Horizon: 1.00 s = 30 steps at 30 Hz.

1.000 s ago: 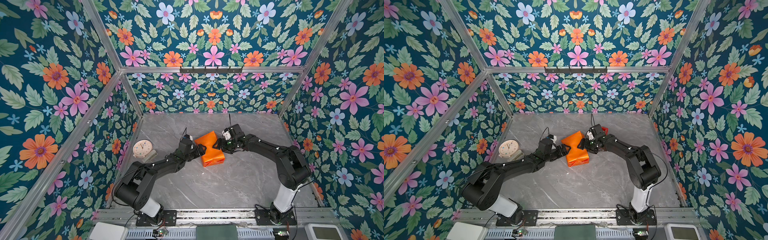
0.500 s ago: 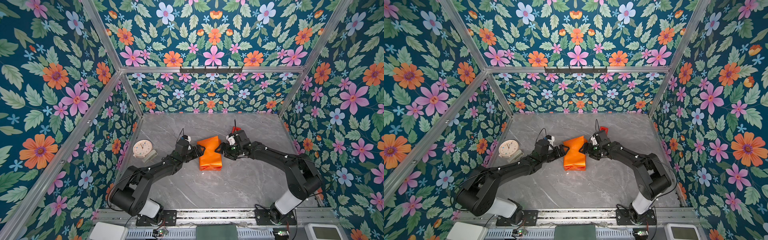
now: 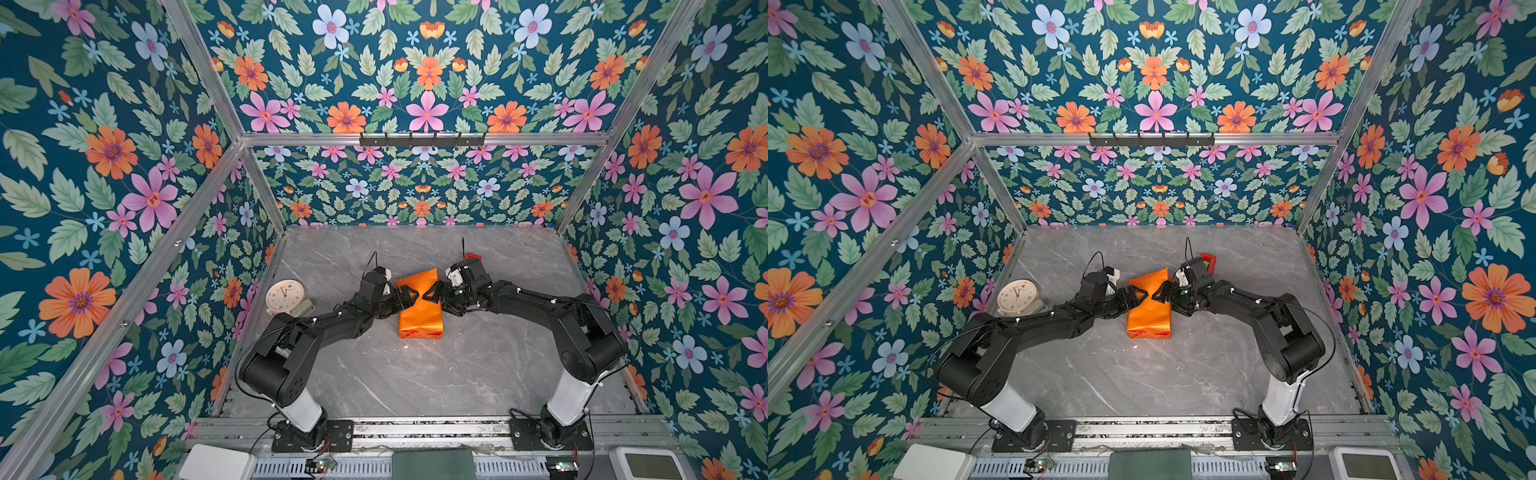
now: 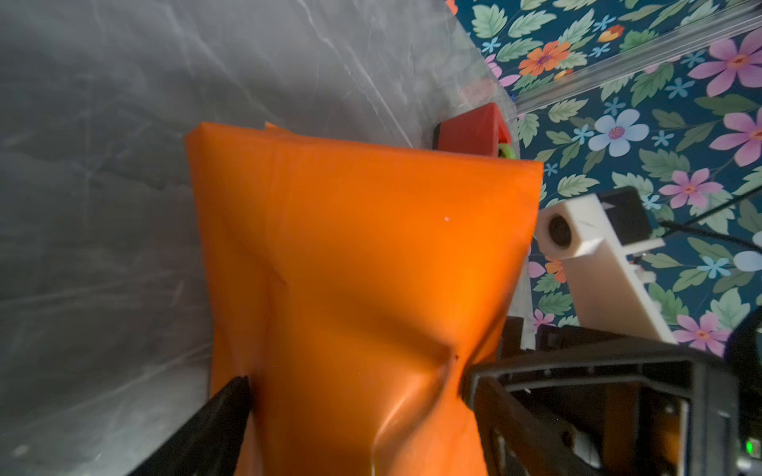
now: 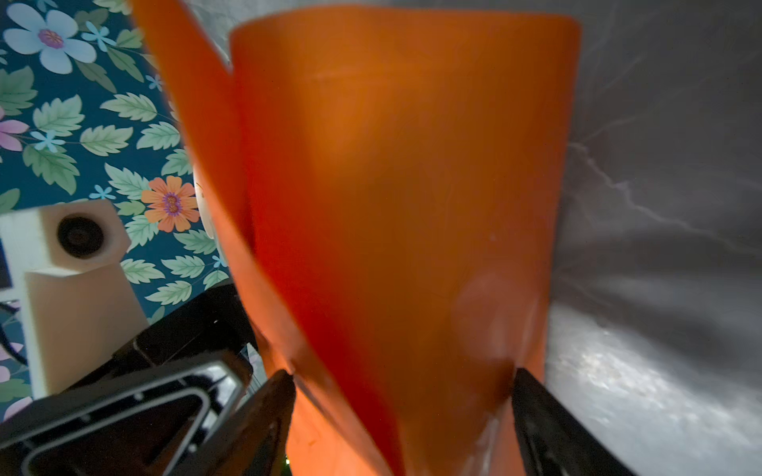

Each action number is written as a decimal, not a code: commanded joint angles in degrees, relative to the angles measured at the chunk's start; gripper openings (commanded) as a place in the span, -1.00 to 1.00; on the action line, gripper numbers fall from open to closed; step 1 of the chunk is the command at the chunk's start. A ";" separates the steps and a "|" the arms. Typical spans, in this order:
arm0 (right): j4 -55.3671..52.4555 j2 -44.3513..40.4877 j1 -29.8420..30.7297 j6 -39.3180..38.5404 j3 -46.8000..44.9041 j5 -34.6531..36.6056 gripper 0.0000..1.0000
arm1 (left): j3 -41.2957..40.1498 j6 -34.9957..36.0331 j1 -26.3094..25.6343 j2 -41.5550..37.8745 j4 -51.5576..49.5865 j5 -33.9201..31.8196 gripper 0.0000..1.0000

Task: Wrap a gift box in wrapping paper
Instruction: Stand up the gift box at the center of the table.

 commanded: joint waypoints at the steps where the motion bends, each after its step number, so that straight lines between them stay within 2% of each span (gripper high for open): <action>1: 6.79 -1.68 0.14 0.12 0.78 -2.98 0.63 | 1.12 -0.77 -0.22 -0.79 5.30 3.28 0.74; 9: 9.47 -5.25 0.25 -2.82 0.65 -2.07 0.63 | 2.01 -0.32 -0.96 -2.41 7.35 4.30 0.73; 21: 17.56 -11.67 1.92 -4.43 -7.03 -1.37 0.63 | -2.64 1.38 -5.80 -6.79 7.53 0.80 0.72; 30: 18.20 -14.21 2.34 -6.20 -10.68 0.28 0.63 | -5.00 1.28 -7.07 -9.13 10.34 -0.70 0.77</action>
